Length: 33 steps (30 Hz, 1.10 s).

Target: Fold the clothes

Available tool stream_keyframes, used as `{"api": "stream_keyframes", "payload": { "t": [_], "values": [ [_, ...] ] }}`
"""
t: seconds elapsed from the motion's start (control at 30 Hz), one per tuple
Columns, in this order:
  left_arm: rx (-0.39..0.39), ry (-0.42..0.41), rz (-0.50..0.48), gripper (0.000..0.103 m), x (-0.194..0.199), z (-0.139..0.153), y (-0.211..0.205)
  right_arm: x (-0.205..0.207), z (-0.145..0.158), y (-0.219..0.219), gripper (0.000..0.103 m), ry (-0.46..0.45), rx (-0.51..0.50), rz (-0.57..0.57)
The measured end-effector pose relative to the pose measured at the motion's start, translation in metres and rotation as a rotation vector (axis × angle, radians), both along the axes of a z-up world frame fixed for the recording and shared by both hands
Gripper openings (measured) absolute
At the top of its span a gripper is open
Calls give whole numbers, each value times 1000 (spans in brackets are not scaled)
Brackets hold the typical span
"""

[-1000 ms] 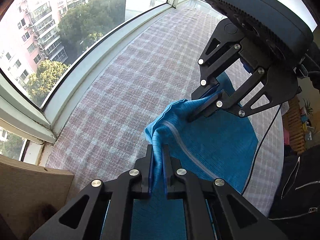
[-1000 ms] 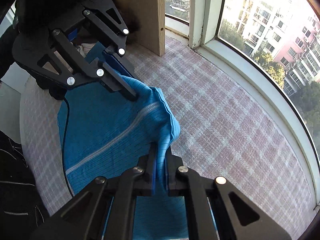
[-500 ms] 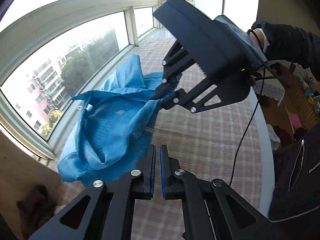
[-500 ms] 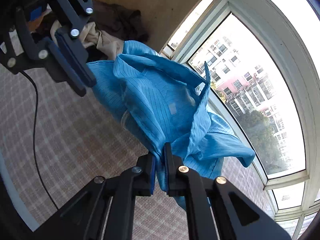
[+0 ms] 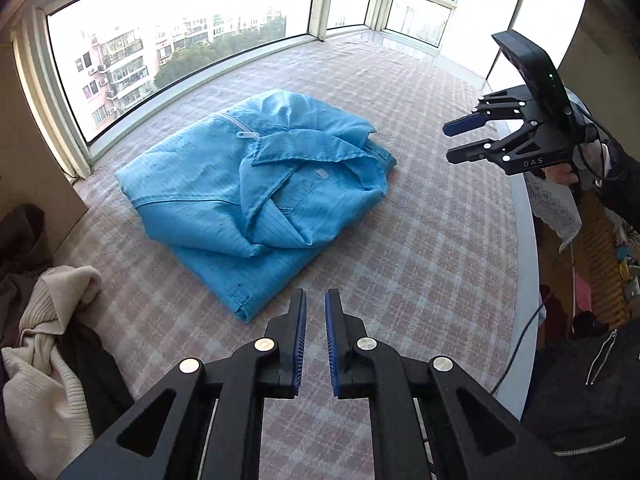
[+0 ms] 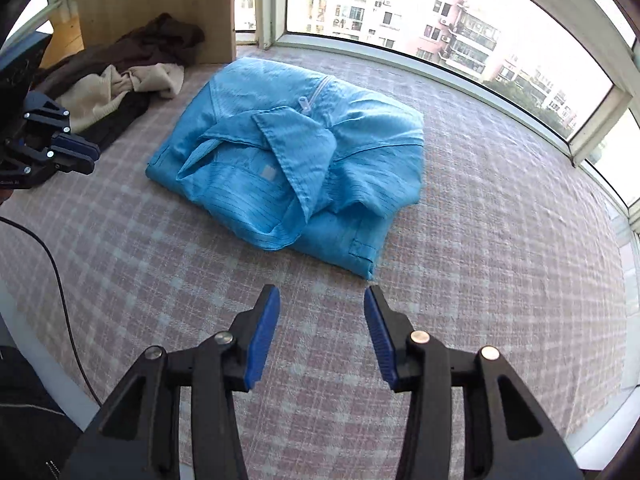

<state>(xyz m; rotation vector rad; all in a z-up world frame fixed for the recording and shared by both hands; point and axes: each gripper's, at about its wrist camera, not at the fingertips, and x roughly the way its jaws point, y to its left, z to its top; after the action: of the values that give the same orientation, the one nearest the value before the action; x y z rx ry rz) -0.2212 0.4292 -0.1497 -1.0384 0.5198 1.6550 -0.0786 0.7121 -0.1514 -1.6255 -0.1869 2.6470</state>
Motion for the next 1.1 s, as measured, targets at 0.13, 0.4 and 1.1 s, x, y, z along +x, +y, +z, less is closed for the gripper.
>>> {"api": "stream_keyframes", "payload": {
  "t": [0.13,0.4,1.1],
  "values": [
    [52,-37,58,10,-33,-28,21,8,9,10,44,72,-76,-89],
    [122,-196,268,12,-98,-75,67,-79,-19,-11,44,99,-18,-2],
    [-215,187,-2,37,-29,-78,136,-118,-48,-57,50,-16,126,237]
  ]
}}
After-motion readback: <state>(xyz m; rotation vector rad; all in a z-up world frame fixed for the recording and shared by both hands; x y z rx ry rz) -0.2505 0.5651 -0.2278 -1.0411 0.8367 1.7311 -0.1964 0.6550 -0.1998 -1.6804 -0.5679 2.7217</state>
